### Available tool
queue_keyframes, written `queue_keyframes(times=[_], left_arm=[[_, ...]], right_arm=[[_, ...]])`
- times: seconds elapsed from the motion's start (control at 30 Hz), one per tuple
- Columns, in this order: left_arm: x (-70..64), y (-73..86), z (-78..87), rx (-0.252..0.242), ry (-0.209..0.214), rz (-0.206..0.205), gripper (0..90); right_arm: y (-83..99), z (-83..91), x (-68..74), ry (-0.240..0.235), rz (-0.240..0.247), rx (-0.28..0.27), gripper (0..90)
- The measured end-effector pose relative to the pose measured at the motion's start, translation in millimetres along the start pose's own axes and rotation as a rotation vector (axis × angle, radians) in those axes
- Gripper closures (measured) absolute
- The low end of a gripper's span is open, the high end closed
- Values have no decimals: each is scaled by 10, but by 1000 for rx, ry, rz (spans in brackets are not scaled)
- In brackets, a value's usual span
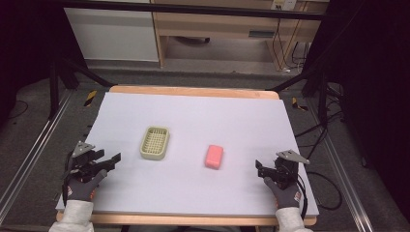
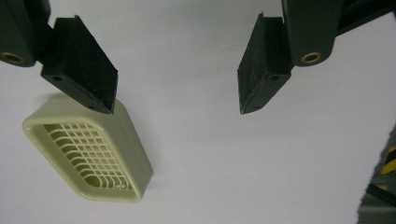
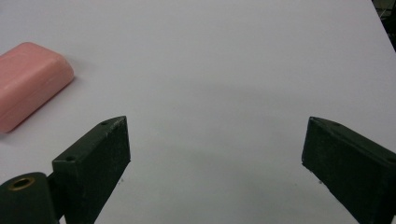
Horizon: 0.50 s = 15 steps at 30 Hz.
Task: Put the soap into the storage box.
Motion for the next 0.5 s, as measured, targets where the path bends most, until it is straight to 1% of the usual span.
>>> queue_keyframes(times=[0.03, 0.07, 0.1, 0.23, 0.27, 0.33, 0.4, 0.43, 0.5], left_arm=[[0, 0, 0, 0, 0, 0, 283], [-51, 8, -25, 17, 4, -15, 283], [-68, 5, -25, 22, 4, -27, 283], [-117, -26, -25, 10, 10, -15, 285], [-149, -36, -24, 14, 19, -25, 284], [-184, -46, -31, 13, 25, -34, 283], [-211, -66, -35, 8, 29, -37, 281], [-226, -77, -37, 4, 31, -34, 280], [-239, -88, -36, 5, 34, -39, 277]], right_arm=[[3, 1, 2, -1, 0, 1, 77], [6, -3, 1, 2, 6, 1, 78], [10, -3, 3, 9, 14, 2, 77], [16, -9, 16, 5, 19, 4, 74], [24, -22, 22, 6, 27, 14, 69], [26, -20, 28, 14, 39, 10, 69], [25, -15, 28, 11, 34, 10, 64], [27, -19, 25, 15, 34, 13, 61], [30, -24, 21, 20, 36, 16, 61]])
Point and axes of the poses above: each handheld gripper's, and its own axes: z roughly backward along the jaws, y roughly out of its underside, x roughly to its left, the point moved 3 cm from there along -z, roughly forward along the jaws, and after that the axes turned 7 degrees about -z, right-handed, at the moved point
